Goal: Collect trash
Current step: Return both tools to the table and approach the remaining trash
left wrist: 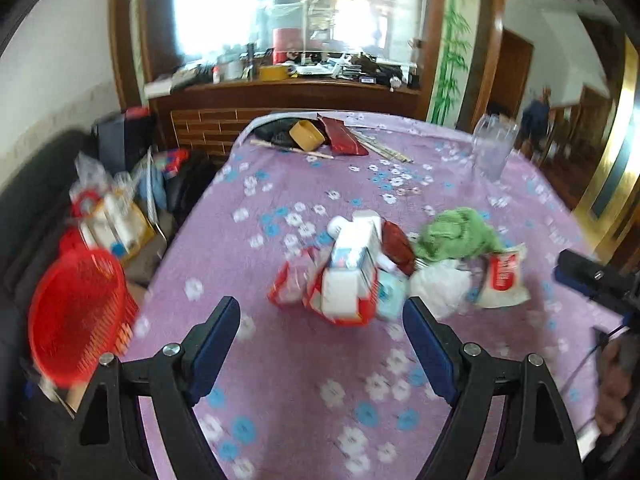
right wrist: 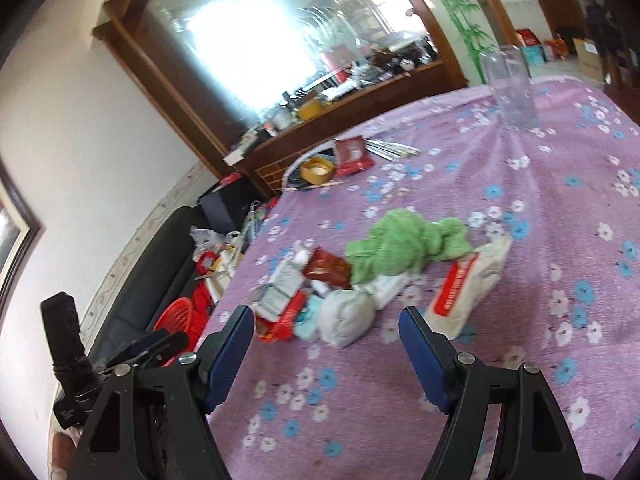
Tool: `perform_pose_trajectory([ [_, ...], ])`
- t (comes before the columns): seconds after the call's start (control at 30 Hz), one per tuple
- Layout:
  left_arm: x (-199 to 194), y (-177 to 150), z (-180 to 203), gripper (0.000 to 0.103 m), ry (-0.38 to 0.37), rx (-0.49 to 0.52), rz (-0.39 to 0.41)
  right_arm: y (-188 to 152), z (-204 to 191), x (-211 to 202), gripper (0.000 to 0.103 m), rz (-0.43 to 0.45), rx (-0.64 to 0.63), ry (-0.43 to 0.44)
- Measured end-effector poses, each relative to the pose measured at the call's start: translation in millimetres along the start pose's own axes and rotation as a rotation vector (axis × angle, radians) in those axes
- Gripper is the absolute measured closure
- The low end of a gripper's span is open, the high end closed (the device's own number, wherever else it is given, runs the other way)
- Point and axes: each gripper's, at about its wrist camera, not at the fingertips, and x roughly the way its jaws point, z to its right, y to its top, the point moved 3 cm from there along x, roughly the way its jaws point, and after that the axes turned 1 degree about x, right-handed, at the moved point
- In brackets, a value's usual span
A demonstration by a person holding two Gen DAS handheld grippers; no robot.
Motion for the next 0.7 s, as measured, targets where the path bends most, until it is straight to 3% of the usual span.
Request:
perform_pose_trajectory([
  [0.1,21,15,5,0.019,-0.018,0.066,-0.027,10,17,6,0.025,0.000,0.026,-0.041],
  [0.2,50,25,5,0.019,-0.118,0.069,-0.072,20,42,10,0.025,-0.002,0.084,-0.113],
  [0.4,94,36,8,0.019,-0.219,0.055,-0.137,27,99,30,0.025,-0.019,0.192,-0.214],
  [0.53,120,42,18,0.021,-0.227,0.076,-0.190,21,117,47,0.026,-0.031,0.218,-0.260],
  [0.6,127,42,24,0.029,-0.220,0.101,-0.202,18,118,52,0.031,-0.027,0.220,-0.268],
  [0.63,131,41,27,0.041,-0.225,0.110,-0.218,17,117,54,0.036,-0.024,0.215,-0.274],
  [0.7,137,39,29,0.054,-0.222,0.107,-0.249,17,116,59,0.046,-0.022,0.198,-0.302],
])
